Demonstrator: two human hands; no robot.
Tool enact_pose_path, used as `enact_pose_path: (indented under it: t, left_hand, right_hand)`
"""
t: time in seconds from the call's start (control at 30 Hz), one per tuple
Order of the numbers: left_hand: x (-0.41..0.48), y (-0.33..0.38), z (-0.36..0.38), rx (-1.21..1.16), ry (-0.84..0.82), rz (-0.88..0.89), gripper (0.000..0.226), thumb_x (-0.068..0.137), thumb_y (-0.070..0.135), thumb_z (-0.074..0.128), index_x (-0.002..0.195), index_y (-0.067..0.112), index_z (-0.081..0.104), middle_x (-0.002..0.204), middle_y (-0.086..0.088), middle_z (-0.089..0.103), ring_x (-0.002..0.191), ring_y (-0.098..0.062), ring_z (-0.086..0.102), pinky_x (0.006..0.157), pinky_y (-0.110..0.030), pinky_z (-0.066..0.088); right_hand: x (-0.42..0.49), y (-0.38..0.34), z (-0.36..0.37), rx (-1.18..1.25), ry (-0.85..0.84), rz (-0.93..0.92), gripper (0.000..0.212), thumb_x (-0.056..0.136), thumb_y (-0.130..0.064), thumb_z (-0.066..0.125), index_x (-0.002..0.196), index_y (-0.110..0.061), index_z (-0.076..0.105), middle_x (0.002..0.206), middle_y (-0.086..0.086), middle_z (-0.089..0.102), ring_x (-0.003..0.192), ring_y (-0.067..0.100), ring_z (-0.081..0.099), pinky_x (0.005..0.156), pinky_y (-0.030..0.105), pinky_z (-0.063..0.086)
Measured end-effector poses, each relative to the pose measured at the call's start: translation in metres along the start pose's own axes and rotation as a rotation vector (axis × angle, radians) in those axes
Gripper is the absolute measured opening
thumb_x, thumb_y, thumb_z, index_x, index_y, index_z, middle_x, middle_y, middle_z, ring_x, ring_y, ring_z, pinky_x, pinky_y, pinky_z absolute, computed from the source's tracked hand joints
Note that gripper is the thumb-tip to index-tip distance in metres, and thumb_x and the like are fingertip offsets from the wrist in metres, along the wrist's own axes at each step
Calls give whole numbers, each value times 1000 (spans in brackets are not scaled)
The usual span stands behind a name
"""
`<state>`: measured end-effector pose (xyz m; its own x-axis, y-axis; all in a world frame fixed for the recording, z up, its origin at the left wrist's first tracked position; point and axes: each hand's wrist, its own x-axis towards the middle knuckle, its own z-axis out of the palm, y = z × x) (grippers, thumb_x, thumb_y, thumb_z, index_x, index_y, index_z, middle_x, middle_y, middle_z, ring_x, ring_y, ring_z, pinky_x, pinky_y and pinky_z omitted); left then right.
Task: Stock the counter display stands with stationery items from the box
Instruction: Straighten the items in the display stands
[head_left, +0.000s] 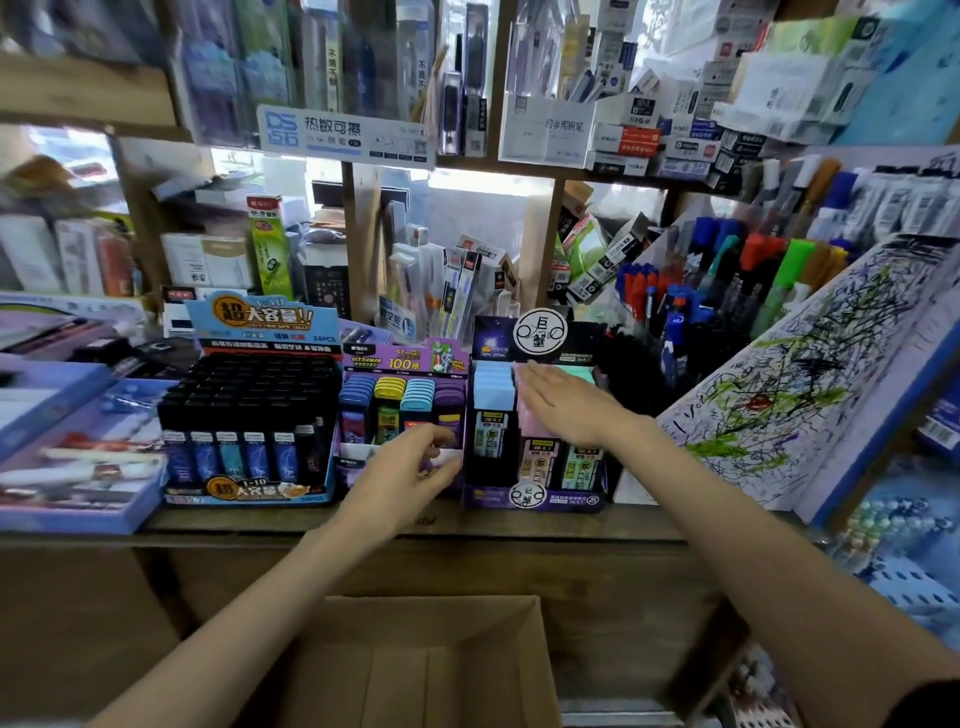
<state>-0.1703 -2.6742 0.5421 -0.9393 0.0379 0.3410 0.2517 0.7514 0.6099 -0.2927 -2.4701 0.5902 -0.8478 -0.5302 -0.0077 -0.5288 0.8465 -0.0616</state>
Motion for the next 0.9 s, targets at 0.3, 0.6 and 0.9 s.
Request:
enact_pose_path:
  t: [0.3, 0.6, 0.9]
  left_hand:
    - [-15, -58, -63, 564, 339, -137, 57, 96, 39, 44, 143, 9, 35, 154, -11, 28, 145, -28, 15, 115, -46, 14]
    - [-9, -78, -70, 692, 266, -210, 59, 96, 44, 39, 145, 13, 34, 152, -10, 33, 142, -30, 22, 114, -52, 12]
    - [0, -76, -74, 841, 250, -31, 42, 91, 24, 54, 128, 4, 57, 133, -14, 56, 132, -33, 43, 109, -55, 24]
  right_hand:
    - [0, -48, 14, -20, 208, -49, 63, 99, -49, 20, 149, -11, 20, 158, 7, 15, 144, 21, 16, 116, 37, 15]
    - [3, -50, 20, -119, 171, -9, 68, 97, -56, 19, 150, -12, 17, 158, 6, 17, 145, 22, 14, 116, 40, 18]
    - [3, -49, 21, -117, 182, -8, 68, 97, -55, 18, 150, -13, 16, 158, 5, 15, 145, 20, 13, 116, 38, 15]
